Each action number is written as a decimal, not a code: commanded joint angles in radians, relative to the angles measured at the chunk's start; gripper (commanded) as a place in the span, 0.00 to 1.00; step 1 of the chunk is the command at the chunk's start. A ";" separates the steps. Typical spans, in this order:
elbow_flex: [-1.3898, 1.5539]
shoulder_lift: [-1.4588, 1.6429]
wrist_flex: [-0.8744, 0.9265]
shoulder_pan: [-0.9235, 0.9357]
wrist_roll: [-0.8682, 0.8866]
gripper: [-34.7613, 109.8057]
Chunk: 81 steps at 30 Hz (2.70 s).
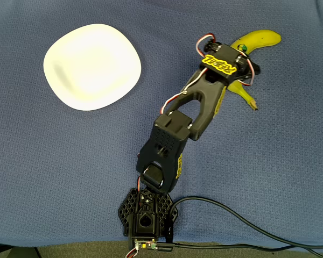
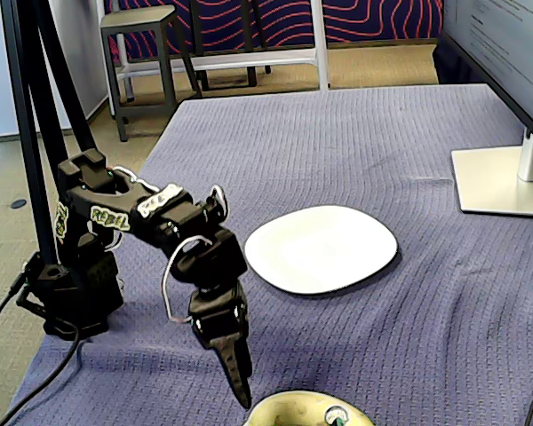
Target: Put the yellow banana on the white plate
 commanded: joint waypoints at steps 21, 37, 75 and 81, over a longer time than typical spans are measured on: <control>-0.186 -0.206 -0.029 -0.152 0.167 0.47; -0.258 -0.259 -0.052 -0.140 0.202 0.48; -0.146 -0.330 -0.348 -0.074 0.255 0.44; -0.146 -0.331 -0.348 -0.067 0.264 0.42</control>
